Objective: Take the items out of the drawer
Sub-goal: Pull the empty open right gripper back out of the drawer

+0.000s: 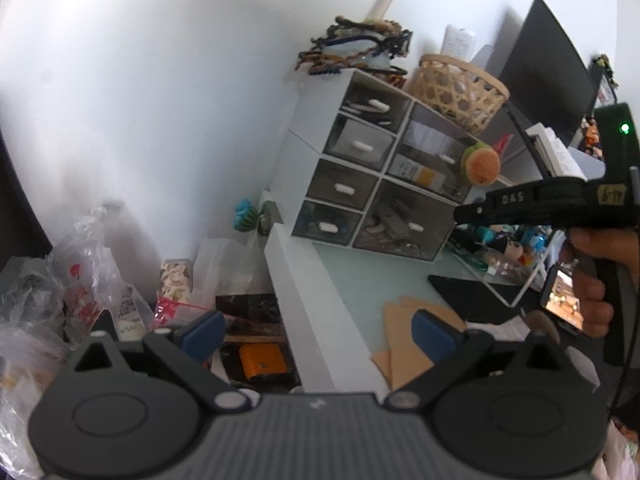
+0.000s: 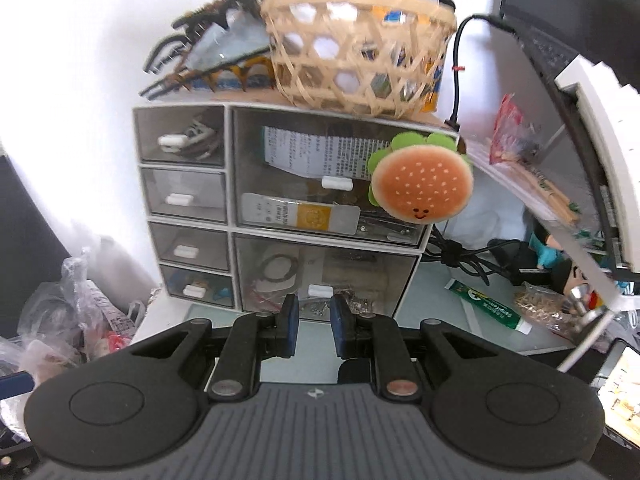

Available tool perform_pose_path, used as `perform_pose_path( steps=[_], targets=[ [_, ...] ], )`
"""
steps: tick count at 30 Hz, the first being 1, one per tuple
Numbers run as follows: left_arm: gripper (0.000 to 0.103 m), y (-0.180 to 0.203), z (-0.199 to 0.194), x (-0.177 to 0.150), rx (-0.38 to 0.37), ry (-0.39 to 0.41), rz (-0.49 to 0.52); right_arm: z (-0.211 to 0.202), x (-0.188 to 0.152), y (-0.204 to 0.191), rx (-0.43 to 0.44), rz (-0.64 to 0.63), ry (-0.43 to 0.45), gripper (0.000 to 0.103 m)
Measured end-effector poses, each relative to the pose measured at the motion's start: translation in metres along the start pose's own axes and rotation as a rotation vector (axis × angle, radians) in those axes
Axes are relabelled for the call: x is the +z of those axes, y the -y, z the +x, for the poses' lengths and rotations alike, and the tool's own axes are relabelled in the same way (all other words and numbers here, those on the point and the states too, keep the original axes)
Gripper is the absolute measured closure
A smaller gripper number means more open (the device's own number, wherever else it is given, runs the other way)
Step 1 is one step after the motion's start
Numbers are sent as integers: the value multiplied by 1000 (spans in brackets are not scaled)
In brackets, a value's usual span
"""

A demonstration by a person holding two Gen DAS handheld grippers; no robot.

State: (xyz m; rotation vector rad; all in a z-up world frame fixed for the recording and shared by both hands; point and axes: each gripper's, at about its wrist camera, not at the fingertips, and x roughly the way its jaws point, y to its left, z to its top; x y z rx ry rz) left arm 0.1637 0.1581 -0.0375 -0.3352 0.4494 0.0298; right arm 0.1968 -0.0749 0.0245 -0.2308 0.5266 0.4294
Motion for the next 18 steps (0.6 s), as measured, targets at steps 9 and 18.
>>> perform_pose_path(
  steps=[9, 18],
  targets=[
    [1, 21, -12, -3, -24, 11, 51, -51, -10, 10, 3, 16, 45, 74],
    [0, 44, -27, -1, -85, 25, 91, -92, -26, 25, 13, 50, 68, 66]
  ],
)
